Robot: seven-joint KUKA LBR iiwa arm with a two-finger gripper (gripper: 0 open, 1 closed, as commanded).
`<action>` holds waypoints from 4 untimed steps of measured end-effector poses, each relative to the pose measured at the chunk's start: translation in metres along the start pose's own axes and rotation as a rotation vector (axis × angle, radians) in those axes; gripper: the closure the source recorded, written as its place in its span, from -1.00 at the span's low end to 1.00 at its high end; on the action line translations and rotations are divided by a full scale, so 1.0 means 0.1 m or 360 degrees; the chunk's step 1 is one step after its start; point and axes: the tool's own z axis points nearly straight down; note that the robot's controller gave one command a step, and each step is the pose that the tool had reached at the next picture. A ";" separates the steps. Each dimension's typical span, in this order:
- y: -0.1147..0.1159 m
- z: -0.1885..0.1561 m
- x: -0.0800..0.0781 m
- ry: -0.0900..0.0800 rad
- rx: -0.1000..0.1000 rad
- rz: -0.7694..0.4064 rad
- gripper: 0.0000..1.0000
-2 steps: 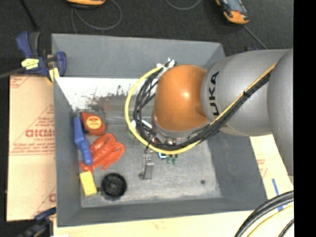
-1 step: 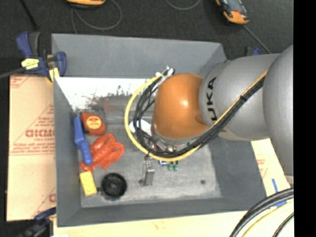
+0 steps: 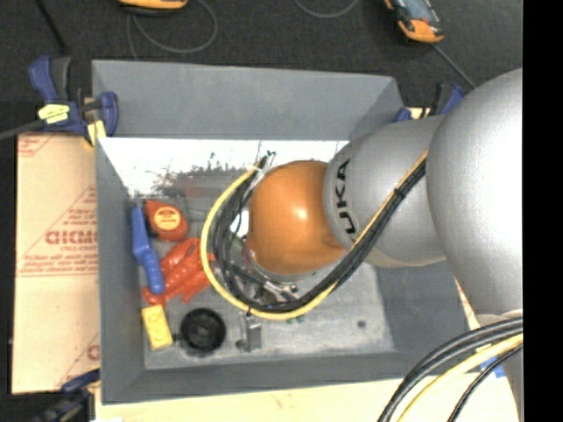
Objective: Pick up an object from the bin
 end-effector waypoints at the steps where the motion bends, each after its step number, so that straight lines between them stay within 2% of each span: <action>1: 0.13 0.26 0.11 0.0006 -0.0002 -0.0002 -1.00; 2: 0.39 0.32 0.07 -0.0004 0.0002 -0.0093 -1.00; 3: 0.45 0.33 0.07 -0.0007 0.0002 -0.0169 -1.00; 4: -0.01 0.38 0.16 0.0007 -0.0002 -0.0565 1.00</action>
Offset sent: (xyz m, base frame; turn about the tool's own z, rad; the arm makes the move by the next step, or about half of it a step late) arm -0.0236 0.0552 -0.0386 -0.1423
